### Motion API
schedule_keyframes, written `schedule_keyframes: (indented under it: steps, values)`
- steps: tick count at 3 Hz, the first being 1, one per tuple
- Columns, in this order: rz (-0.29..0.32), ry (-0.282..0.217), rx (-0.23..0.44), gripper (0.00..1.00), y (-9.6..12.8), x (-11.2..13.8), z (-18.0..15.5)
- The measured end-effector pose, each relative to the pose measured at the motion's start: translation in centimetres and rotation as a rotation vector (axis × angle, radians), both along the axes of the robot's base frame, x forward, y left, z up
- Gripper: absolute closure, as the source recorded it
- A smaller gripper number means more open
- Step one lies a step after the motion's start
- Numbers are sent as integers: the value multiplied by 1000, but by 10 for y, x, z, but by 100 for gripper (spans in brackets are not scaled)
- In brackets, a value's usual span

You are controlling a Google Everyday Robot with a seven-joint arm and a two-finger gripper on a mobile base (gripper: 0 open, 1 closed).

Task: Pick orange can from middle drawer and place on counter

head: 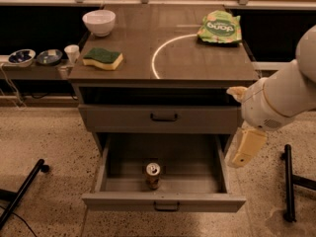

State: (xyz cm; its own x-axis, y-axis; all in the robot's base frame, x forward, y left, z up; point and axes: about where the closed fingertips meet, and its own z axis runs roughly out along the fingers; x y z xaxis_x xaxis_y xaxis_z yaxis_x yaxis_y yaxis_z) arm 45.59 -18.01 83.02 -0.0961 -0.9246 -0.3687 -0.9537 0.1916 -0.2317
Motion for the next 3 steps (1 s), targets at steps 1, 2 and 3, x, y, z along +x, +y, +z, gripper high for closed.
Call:
schedule_keyframes:
  steps: [1, 2, 3]
  values:
    - [29, -35, -9, 0, 0, 5, 3]
    - [31, 4, 64, 0, 1, 7, -42]
    - [70, 16, 181, 0, 6, 17, -133]
